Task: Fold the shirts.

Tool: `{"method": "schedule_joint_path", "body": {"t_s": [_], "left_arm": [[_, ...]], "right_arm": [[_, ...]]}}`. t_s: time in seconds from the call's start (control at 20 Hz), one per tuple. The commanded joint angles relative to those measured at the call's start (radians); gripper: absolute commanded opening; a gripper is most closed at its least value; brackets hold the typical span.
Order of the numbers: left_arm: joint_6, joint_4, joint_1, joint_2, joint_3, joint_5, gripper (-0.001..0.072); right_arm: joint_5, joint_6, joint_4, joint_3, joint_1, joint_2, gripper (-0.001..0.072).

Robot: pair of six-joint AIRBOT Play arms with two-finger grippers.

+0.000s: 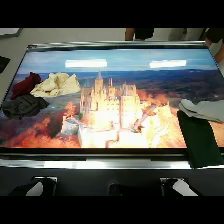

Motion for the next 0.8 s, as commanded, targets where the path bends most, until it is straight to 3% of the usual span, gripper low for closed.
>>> {"method": "schedule_joint_path", "body": {"t_s": [0.0, 0.1, 0.3, 0.45, 0.75], "left_arm": [[0.005, 0.0, 0.001, 0.001, 0.0, 0.0, 0.0037], [0.005, 0.0, 0.0, 0.001, 0.0, 0.001, 0.0037], [0.005, 0.0, 0.0, 0.001, 0.0, 0.001, 0.0037], [0.005, 0.0, 0.0, 0.001, 0.0, -0.001, 0.0037], [0.005, 0.0, 0.0, 0.001, 0.0, 0.0, 0.0037]], "right_arm": [[0.002, 0.004, 0.198, 0.022, -0.015, 0.002, 0.0044], [0.085, 0.013, 0.09, 0.062, -0.016, 0.005, 0.0044], [0.261, 0.038, -0.315, 0.077, -0.016, 0.012, 0.0044], [0.307, 0.059, -0.583, 0.073, -0.016, 0.012, 0.0044], [0.26, 0.069, -0.742, -0.159, -0.016, 0.031, 0.0044]]}}
